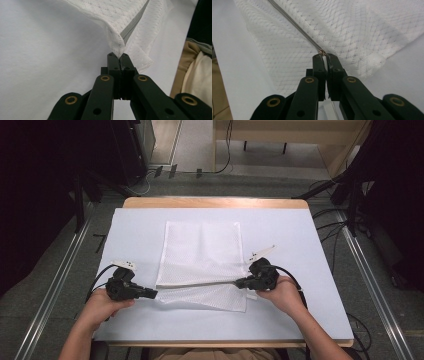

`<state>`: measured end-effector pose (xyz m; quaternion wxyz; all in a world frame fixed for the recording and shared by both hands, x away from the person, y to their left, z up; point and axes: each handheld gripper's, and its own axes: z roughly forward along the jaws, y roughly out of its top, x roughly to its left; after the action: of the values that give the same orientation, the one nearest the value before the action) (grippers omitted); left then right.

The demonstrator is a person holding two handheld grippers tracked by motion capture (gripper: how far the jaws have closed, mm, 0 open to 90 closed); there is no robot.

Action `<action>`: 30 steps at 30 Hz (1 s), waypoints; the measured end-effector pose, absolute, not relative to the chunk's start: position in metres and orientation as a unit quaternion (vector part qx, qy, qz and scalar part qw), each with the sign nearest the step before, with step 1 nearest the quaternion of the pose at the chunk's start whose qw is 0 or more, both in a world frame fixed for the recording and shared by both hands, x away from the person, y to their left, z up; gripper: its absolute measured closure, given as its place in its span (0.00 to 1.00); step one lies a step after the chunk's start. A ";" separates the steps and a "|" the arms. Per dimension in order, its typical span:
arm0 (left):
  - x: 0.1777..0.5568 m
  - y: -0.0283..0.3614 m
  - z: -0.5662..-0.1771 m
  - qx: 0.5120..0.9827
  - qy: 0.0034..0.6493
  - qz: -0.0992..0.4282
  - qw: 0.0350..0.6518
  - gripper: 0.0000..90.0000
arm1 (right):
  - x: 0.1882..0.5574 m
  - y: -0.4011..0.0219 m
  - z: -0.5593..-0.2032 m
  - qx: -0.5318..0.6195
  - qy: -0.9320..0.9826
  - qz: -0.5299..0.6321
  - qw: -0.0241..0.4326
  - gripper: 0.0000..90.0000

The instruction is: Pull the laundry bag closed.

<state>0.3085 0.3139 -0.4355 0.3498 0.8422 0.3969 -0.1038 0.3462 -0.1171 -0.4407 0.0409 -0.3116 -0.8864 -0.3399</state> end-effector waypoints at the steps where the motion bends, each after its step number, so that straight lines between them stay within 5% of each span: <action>1: 0.308 0.314 -0.435 0.842 0.397 -0.104 0.350 1.00 | 0.346 -0.117 -0.441 -0.312 -0.886 -0.340 0.041 0.98; 30: 0.309 0.311 -0.433 0.843 0.399 -0.102 0.348 1.00 | 0.336 -0.108 -0.452 -0.323 -0.890 -0.315 0.063 0.98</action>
<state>0.3090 0.3107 -0.4333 0.3476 0.8425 0.3986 -0.1022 0.3357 -0.1082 -0.4516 0.0629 -0.3232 -0.8900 -0.3153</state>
